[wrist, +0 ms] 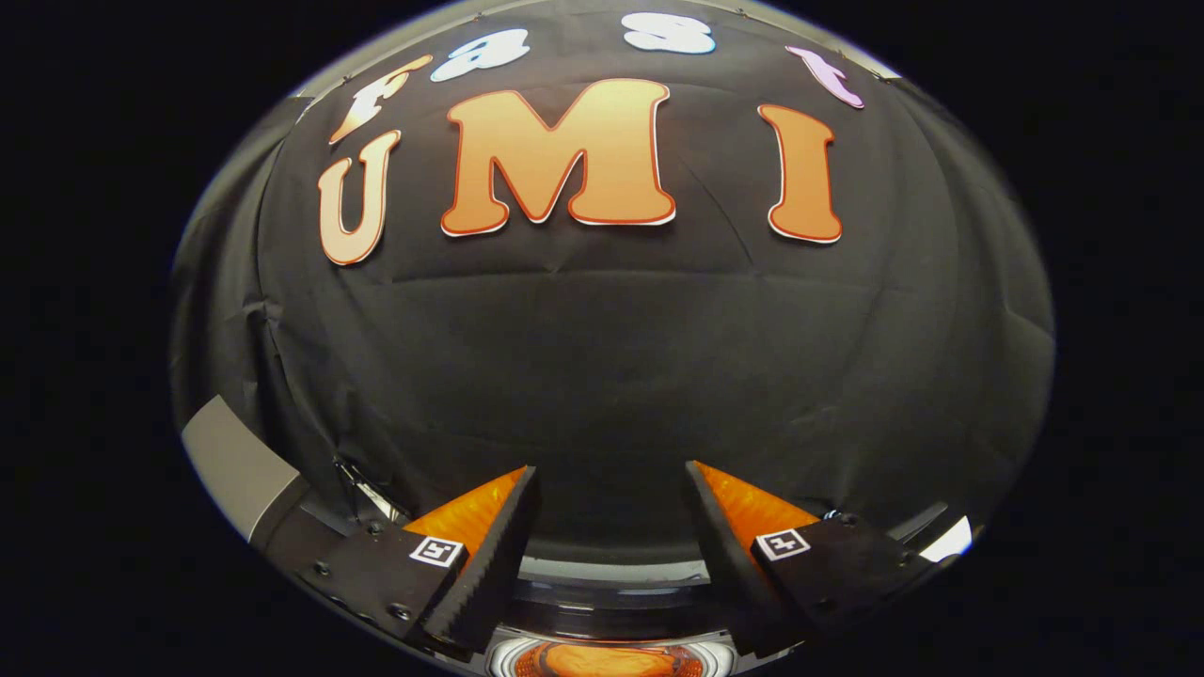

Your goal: Put the clothes into the washing machine and then close the washing machine lid.

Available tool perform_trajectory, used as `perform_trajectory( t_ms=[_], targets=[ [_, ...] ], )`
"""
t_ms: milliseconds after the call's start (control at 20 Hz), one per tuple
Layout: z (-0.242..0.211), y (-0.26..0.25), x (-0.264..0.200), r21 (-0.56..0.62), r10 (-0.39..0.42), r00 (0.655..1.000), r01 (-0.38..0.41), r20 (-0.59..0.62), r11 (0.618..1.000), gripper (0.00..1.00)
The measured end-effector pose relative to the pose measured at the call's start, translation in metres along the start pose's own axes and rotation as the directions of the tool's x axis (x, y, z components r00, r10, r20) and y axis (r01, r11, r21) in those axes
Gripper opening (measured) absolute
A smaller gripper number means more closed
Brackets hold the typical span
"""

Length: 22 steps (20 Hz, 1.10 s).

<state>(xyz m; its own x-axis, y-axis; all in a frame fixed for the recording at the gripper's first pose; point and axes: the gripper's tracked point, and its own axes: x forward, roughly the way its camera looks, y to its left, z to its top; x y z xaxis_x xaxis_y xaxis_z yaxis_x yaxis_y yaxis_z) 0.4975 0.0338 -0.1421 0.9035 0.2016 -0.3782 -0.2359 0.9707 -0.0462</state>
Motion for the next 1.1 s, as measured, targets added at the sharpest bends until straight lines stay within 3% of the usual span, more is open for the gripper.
perform_trajectory(
  t_ms=[400, 1100],
  targets=[
    [-0.010, 0.000, -0.016, 0.031, -0.045, 0.998, 0.046, -0.045, 0.998, 0.98],
    [-0.042, 0.002, -0.089, 0.037, -0.083, 0.996, 0.082, 0.023, 0.996, 0.98]
  ],
)
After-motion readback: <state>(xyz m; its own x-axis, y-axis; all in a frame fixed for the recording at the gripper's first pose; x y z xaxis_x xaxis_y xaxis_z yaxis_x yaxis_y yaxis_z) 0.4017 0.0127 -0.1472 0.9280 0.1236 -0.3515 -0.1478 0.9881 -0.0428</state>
